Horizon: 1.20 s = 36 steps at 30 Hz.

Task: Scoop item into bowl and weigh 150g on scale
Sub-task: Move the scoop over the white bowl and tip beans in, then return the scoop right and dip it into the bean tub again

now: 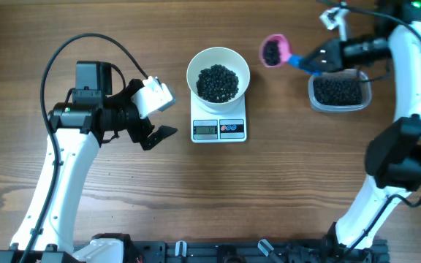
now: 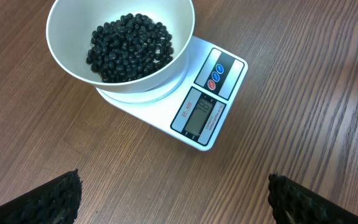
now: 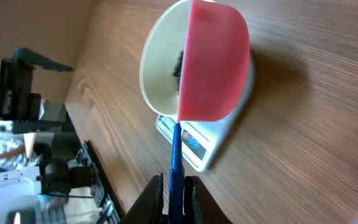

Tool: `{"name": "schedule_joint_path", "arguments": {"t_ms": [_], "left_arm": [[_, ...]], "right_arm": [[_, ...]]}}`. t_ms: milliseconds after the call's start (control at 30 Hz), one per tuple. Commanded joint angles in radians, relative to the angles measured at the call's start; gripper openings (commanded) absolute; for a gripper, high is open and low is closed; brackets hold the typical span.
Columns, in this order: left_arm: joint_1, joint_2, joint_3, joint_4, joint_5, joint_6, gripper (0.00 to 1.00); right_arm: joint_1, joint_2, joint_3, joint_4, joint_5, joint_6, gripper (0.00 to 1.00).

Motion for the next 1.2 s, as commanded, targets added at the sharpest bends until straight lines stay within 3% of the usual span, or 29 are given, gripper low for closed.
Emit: {"name": "schedule_joint_path", "arguments": {"t_ms": [0, 233, 400, 733, 1000, 1167], "left_arm": [[0.005, 0.006, -0.002, -0.001, 0.005, 0.021, 1.00], [0.005, 0.006, -0.002, -0.001, 0.005, 0.021, 1.00], [0.005, 0.006, -0.002, -0.001, 0.005, 0.021, 1.00], [0.005, 0.006, -0.002, -0.001, 0.005, 0.021, 1.00], [0.005, 0.006, -0.002, -0.001, 0.005, 0.020, 1.00], [0.005, 0.006, -0.002, -0.001, 0.005, 0.021, 1.00]], "right_arm": [[0.107, -0.008, 0.043, 0.043, 0.032, 0.109, 0.04], [0.312, -0.019, 0.047, 0.163, 0.294, 0.272, 0.04], [0.452, -0.061, 0.061, 0.253, 0.689, 0.404, 0.04], [0.683, -0.109, 0.061, 0.314, 1.215, 0.404, 0.04], [0.737, -0.109, 0.061, 0.314, 1.313, 0.383, 0.04], [0.717, -0.109, 0.061, 0.325, 1.166, 0.381, 0.04]]}}
